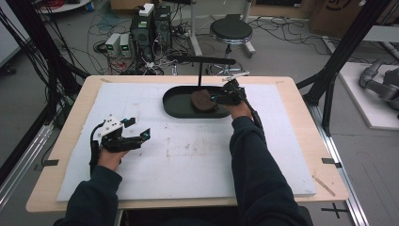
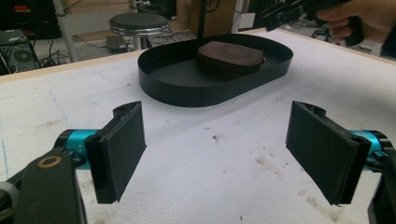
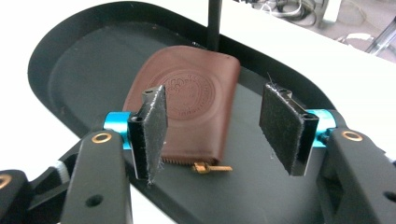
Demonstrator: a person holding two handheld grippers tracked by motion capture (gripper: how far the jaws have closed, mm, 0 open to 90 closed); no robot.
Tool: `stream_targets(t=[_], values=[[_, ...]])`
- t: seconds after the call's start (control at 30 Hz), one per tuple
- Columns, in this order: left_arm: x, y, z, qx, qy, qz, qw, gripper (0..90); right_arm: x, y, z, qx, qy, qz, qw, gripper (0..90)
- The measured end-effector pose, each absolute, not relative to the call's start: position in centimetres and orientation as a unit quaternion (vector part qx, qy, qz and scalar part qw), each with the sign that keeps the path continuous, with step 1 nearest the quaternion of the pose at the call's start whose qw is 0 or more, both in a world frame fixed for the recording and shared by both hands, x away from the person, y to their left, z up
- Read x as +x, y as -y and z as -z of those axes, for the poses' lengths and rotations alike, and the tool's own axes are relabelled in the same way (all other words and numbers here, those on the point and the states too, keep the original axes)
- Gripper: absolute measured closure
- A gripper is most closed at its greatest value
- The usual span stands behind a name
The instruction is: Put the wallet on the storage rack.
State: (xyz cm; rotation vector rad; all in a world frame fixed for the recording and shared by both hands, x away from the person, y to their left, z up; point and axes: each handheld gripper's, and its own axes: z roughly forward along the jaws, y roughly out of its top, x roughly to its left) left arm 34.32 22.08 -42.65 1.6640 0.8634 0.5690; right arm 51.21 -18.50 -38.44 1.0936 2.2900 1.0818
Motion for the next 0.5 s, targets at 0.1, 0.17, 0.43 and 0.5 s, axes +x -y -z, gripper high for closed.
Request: stream_targets(t=[0.1, 0.17, 0.43, 0.5], values=[[34.4, -22.1, 42.7, 0.701, -0.371, -0.239, 0.56, 19.7, 49.6, 20.3, 37.6, 0.387, -0.812, -0.395, 0.185, 37.3], [34.4, -22.1, 42.5, 0.697, -0.374, -0.24, 0.563, 19.6, 48.5, 21.7, 37.1, 0.384, -0.81, -0.406, 0.18, 36.0], [34.6, -22.4, 42.4, 0.687, -0.386, -0.246, 0.564, 18.4, 43.3, 26.6, 36.1, 0.374, -0.793, -0.434, 0.207, 26.2], [34.6, -22.4, 42.3, 0.687, -0.385, -0.249, 0.564, 18.3, 42.2, 27.6, 36.3, 0.369, -0.794, -0.435, 0.211, 26.5]])
